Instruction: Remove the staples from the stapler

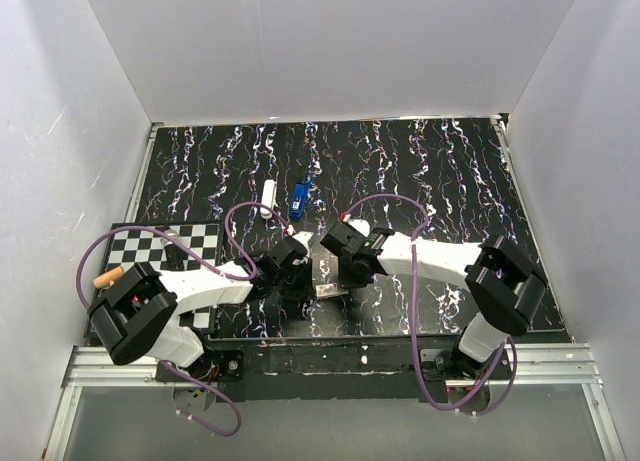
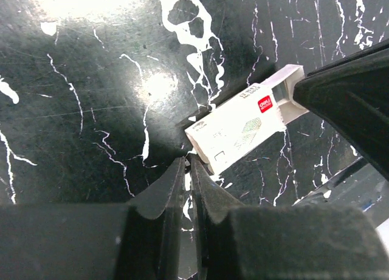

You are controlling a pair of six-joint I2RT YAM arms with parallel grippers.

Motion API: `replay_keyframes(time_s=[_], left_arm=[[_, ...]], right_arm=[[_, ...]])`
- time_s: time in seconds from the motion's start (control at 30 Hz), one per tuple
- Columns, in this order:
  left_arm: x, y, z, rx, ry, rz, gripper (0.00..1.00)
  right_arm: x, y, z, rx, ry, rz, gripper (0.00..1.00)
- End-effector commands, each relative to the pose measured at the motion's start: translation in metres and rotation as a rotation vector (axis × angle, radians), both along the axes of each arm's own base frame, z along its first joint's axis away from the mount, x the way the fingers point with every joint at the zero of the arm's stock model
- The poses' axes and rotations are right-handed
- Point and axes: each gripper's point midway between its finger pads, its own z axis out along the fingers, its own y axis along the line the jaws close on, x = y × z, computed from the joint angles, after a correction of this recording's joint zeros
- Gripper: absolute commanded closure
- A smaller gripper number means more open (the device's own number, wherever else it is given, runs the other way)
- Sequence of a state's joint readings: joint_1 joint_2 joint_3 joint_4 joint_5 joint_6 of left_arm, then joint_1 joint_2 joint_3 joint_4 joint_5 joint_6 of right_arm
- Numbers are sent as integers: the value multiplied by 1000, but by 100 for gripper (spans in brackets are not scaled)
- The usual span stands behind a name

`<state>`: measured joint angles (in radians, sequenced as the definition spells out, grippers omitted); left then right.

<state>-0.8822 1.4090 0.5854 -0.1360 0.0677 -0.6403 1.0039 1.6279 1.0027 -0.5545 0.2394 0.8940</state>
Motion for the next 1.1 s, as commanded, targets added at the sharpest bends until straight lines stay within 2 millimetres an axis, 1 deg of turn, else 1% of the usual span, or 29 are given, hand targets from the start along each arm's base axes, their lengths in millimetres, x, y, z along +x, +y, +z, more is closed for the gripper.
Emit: replay_keyframes(time_s=[0.0, 0.2, 0.4, 0.5, 0.53, 0.6, 0.63, 1.07], left_arm=[[8, 4, 12, 30, -55, 4, 90], [7, 6, 13, 34, -52, 4, 90], [8, 4, 12, 36, -50, 4, 90], [8, 4, 9, 41, -44, 3, 90], [9, 2, 9, 40, -47, 2, 91], [10, 1, 10, 38, -47, 1, 93], [10, 1, 9, 39, -47, -2, 93], [12, -5, 8, 31, -37, -12, 94]], right_arm=[[8, 3, 19, -1, -53, 8, 76], [12, -9, 28, -33, -88, 1, 73], [15, -21, 23, -50, -87, -17, 74], [17, -22, 23, -50, -88, -21, 79], [17, -22, 21, -53, -87, -18, 84], [16, -22, 18, -57, -75, -15, 97], [16, -21, 15, -61, -69, -10, 99], [9, -8, -6, -44, 7, 20, 99]])
